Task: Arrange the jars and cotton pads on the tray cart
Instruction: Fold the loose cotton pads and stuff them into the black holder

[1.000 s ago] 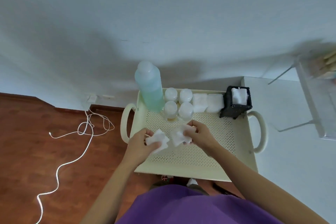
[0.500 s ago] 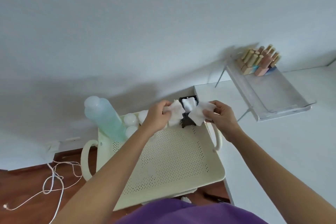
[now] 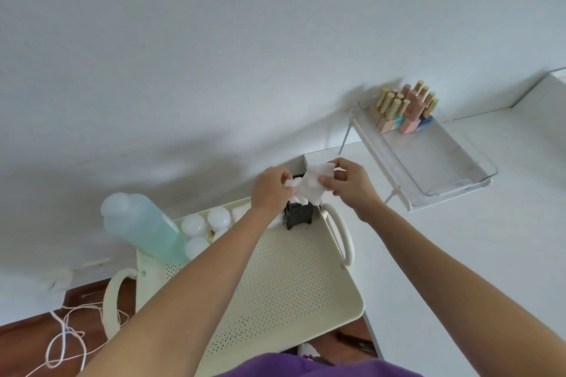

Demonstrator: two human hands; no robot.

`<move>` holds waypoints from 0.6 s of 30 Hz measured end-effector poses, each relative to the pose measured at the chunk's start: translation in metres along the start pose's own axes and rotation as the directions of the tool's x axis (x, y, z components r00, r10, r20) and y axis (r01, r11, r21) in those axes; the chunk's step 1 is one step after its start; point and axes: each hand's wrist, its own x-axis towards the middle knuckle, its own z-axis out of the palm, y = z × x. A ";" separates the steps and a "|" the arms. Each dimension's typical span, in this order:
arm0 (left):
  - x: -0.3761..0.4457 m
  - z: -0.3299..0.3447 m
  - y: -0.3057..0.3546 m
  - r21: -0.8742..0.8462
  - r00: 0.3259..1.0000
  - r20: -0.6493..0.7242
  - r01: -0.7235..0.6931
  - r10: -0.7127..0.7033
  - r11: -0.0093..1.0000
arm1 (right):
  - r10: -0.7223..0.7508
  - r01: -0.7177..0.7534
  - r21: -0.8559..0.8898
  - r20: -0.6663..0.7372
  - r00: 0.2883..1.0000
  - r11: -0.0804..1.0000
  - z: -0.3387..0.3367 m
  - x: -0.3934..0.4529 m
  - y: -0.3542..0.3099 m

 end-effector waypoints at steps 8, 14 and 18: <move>-0.008 0.000 -0.016 -0.216 0.982 -0.186 0.000 -0.041 0.976 | -0.039 0.050 -0.271 0.044 0.998 0.961 0.033 0.022 0.001; -0.022 0.005 -0.024 -0.270 0.995 -0.094 -0.042 0.017 0.962 | -0.136 0.129 -0.423 0.013 0.991 0.897 0.043 0.021 0.010; -0.023 0.013 -0.025 -0.212 0.998 -0.065 -0.012 -0.002 0.977 | -0.125 0.094 -0.227 -0.128 0.984 0.969 0.034 0.022 0.004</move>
